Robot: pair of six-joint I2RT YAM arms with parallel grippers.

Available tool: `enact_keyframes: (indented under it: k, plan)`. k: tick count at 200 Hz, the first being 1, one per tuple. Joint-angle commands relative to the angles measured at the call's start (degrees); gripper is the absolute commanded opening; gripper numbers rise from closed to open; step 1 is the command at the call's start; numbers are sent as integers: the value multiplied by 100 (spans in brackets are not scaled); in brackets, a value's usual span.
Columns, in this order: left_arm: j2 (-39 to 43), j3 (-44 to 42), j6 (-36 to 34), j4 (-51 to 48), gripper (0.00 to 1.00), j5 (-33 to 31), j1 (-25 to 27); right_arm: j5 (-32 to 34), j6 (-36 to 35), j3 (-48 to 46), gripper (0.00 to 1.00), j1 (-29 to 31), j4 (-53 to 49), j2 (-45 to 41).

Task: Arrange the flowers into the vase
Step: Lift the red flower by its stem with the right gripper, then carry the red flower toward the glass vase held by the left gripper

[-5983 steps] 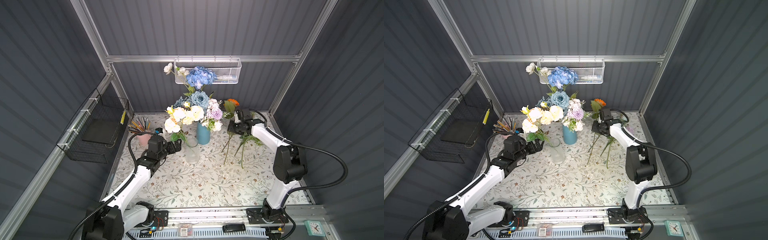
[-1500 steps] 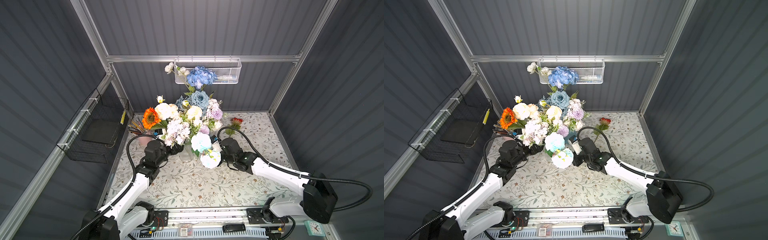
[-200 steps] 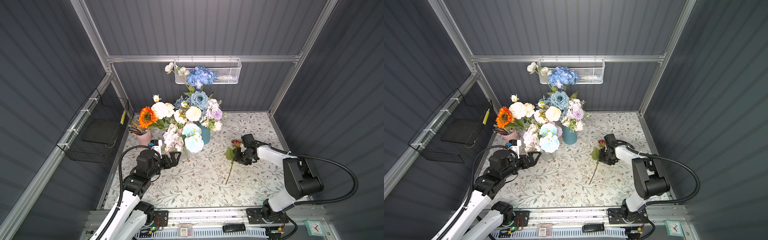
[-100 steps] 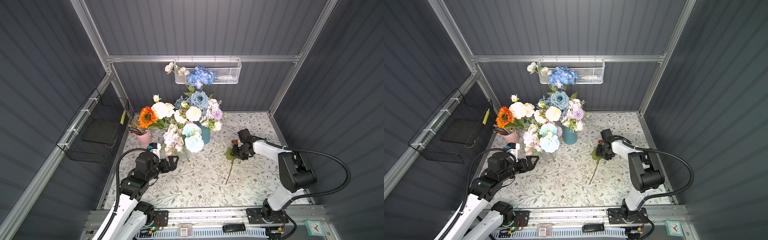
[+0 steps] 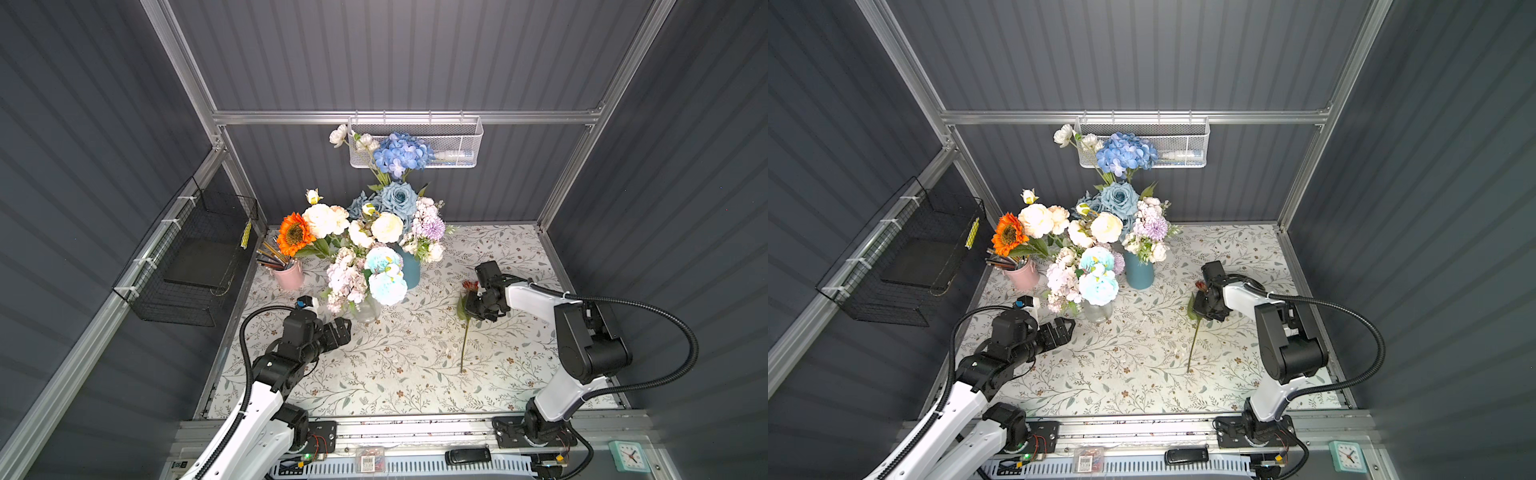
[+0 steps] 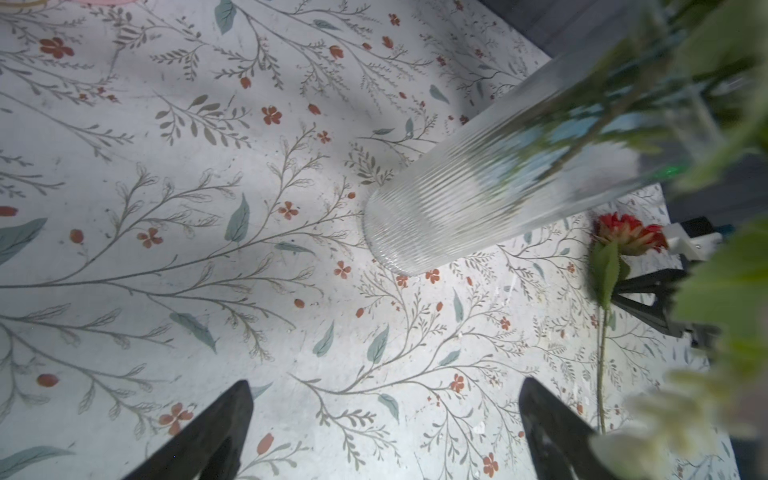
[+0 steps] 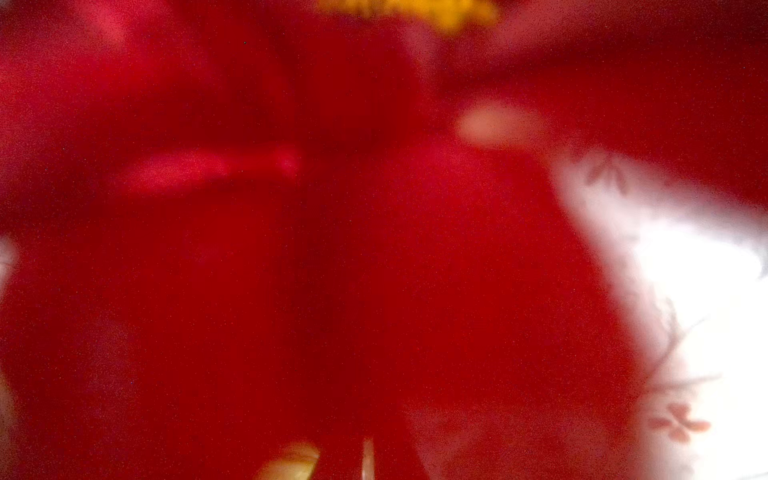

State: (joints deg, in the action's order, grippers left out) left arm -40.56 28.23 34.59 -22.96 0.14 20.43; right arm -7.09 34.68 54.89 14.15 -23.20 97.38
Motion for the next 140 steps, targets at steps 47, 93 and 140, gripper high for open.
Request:
enact_keyframes:
  k: [47, 93, 140]
  plan:
    - [-13, 17, -711, 1638, 100, 1306, -74, -460, -71, -31, 0, -125, 262, -1034]
    - [-634, 753, -952, 2203, 100, 2010, -74, -758, 11, -124, 0, -89, 589, -1652]
    - [-1321, 1308, -1153, 2724, 100, 1654, -74, -624, 94, -574, 0, 179, 1598, -2896]
